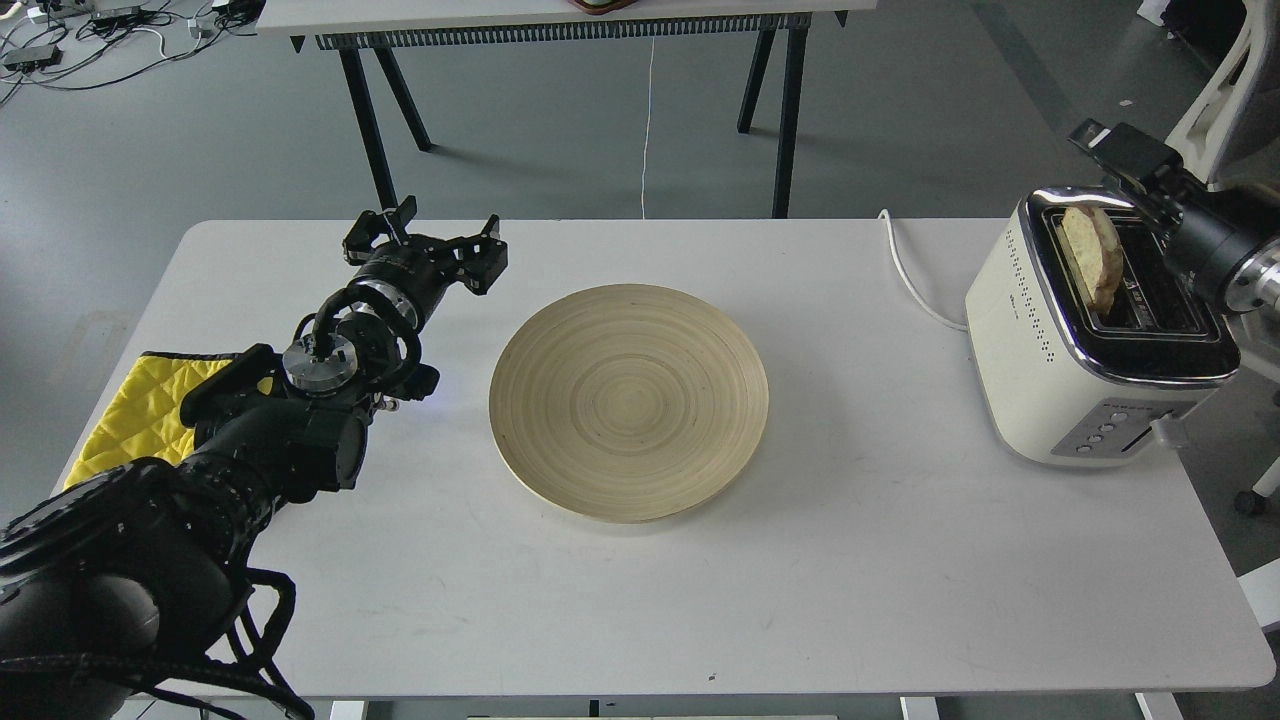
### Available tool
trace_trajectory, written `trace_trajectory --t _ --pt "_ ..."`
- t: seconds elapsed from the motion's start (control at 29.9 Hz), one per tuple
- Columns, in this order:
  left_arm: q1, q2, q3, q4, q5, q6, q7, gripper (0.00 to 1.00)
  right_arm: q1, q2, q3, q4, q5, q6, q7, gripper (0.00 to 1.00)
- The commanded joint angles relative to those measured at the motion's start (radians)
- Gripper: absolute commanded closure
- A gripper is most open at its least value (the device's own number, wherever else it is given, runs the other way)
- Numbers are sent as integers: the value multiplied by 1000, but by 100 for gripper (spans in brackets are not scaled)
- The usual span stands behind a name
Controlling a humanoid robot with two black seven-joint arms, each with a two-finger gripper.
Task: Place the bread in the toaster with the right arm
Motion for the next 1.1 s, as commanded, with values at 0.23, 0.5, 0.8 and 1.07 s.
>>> trace_trajectory --t 0.23,0.5,0.8,1.07 --pt "0 0 0 -1 -1 0 0 0 -143 267 288 -64 305 0 92 1" --pt "0 0 0 -1 -1 0 0 0 -364 481 569 -235 360 202 92 1" --pt "0 0 0 -1 1 0 0 0 -484 600 710 -501 503 556 92 1" --pt "0 0 0 -1 1 0 0 0 -580 662 787 -682 503 878 92 1"
